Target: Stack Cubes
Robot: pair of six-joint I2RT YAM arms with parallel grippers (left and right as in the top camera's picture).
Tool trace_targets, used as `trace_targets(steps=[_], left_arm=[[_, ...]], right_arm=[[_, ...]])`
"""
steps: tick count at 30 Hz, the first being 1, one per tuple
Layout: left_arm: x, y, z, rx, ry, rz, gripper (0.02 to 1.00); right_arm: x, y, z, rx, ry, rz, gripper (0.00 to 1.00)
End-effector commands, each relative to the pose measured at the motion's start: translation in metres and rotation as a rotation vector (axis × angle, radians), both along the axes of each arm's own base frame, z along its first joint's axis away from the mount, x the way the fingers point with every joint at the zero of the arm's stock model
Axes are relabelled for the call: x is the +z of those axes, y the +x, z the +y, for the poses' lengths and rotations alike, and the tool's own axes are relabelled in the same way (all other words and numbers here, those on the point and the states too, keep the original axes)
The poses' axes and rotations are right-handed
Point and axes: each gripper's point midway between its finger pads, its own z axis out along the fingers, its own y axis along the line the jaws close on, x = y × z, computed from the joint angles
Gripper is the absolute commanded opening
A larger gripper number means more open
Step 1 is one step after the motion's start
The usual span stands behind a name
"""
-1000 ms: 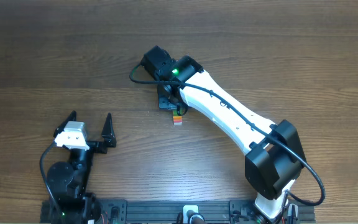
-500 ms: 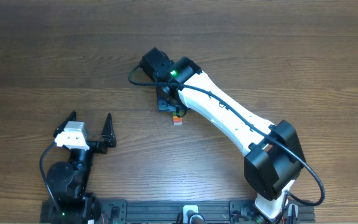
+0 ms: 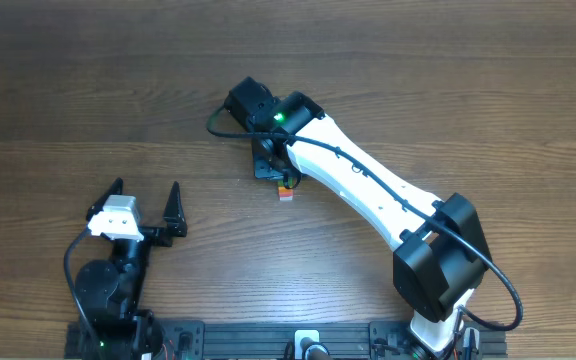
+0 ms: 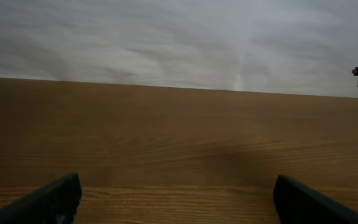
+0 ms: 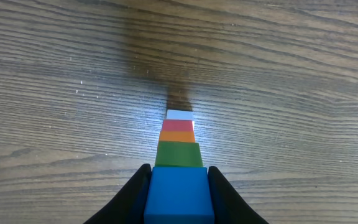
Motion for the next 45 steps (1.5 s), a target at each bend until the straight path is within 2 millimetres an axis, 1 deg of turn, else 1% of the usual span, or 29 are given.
trace_targets(steps=[1,23,32,35,36,42,44,45], left_arm=[[-0.0013,-0.0002,-0.0006,-0.003,0.014,-0.002,1.000],[-0.0013,-0.0002,-0.0006,-0.003,0.014,-0.002,1.000],[-0.0013,-0.0002,-0.0006,-0.003,0.014,-0.002,0.998],[-0.0013,-0.0002,-0.0006,-0.003,0.014,-0.002,1.000],[-0.0013,-0.0002,-0.0006,-0.003,0.014,-0.002,1.000],[-0.0013,-0.0002,-0.0006,-0.003,0.014,-0.002,1.000],[-0.0013,-0.0002,-0.0006,-0.003,0.014,-0.002,1.000],[-0.0013,-0.0002,-0.0006,-0.003,0.014,-0.002,0.998]], right_arm=[[-0.0062,-0.0023,0.0017,-0.016,-0.007,0.014,0.255],[-0.0154,-0.0036,0.0006,-0.027,-0.020,0.030,0.268],[-0.0156,-0.0038,0.0008,-0.033,-0.019,0.030,0.286],[-0.0155,-0.0037,0.0008,-0.033,-0.019,0.030,0.312],[-0.0156,-0.0038,0.0008,-0.033,-0.019,0.030,0.340],[-0.0156,-0.0039,0.0008,-0.033,-0.019,0.031,0.437],[-0.0157,-0.0039,0.0007,-0.033,-0.020,0.031,0.505],[-0.0155,-0.0038,0.0008,-0.033,-0.019,0.030,0.568]])
